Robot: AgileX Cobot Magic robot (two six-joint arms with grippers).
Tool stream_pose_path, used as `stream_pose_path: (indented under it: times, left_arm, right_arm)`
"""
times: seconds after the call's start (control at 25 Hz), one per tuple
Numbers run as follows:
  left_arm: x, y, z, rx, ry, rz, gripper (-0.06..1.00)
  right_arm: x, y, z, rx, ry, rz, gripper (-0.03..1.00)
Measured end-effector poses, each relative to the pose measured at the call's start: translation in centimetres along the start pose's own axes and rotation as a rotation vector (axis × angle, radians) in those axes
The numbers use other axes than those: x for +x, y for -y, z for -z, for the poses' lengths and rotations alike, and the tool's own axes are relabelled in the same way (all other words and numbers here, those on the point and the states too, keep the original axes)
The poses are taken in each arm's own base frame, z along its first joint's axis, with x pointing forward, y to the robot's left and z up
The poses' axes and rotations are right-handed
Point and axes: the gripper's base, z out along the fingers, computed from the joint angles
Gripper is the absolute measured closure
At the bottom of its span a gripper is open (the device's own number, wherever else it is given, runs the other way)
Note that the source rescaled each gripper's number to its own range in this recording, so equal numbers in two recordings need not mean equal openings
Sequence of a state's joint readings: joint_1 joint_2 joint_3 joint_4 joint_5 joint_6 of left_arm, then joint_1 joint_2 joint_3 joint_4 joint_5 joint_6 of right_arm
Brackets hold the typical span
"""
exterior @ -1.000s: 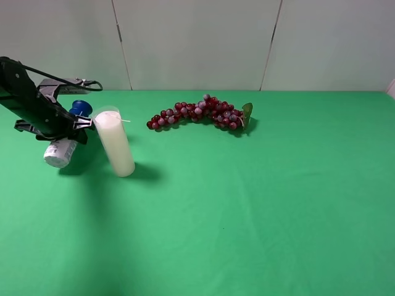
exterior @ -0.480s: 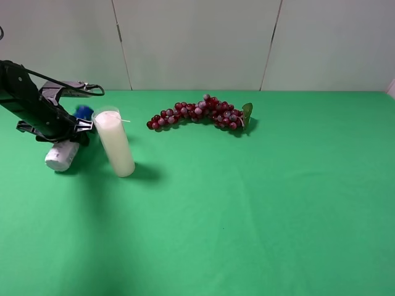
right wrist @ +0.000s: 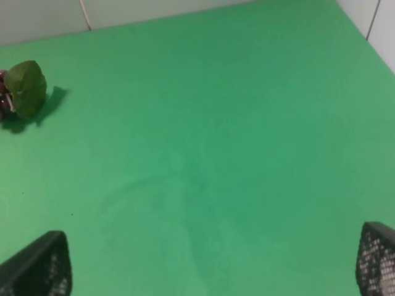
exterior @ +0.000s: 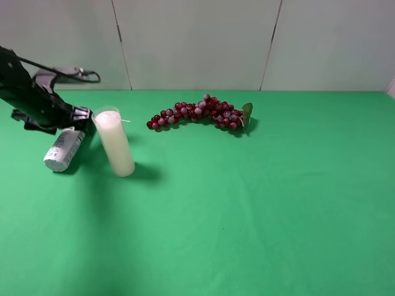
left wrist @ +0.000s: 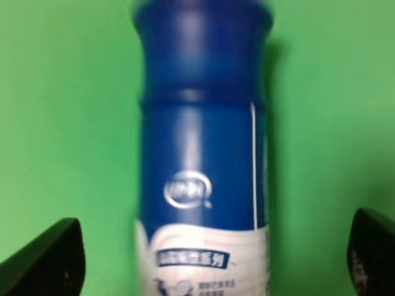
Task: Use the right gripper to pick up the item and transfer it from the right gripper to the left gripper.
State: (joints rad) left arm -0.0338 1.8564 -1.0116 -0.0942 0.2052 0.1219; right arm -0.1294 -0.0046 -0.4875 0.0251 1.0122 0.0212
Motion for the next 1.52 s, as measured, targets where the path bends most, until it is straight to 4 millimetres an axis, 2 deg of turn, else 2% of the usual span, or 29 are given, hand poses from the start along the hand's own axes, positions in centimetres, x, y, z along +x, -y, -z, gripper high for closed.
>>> stream_pose_path:
  times: [0.2, 0.4, 0.6, 0.84, 1.04, 1.16, 1.52]
  left_arm:
    - [-2.7, -0.4, 6.4, -0.020, 0.148, -0.031, 0.18]
    - [-2.7, -0.3, 13.1, -0.039, 0.260, -0.068, 0.18]
    - [0.2, -0.1, 19.7, -0.051, 0.400, -0.074, 0.18]
    - [5.9, 0.3, 24.9, -0.057, 0.498, -0.075, 0.18]
    - [9.3, 0.5, 27.6, -0.056, 0.502, -0.077, 0.18]
    - [10.6, 0.6, 28.3, -0.053, 0.468, -0.078, 0.18]
    - [14.3, 0.7, 27.5, -0.050, 0.409, -0.088, 0.18]
  right_arm:
    - [0.0, 0.0, 0.0, 0.000, 0.000, 0.000, -0.03]
    - [0.0, 0.0, 0.0, 0.000, 0.000, 0.000, -0.03]
    - [0.0, 0.0, 0.0, 0.000, 0.000, 0.000, -0.03]
    - [0.0, 0.0, 0.0, 0.000, 0.001, 0.000, -0.03]
    - [0.0, 0.0, 0.0, 0.000, 0.001, 0.000, -0.03]
    - [0.0, 0.0, 0.0, 0.000, 0.001, 0.000, -0.03]
    - [0.0, 0.0, 0.0, 0.000, 0.001, 0.000, -0.03]
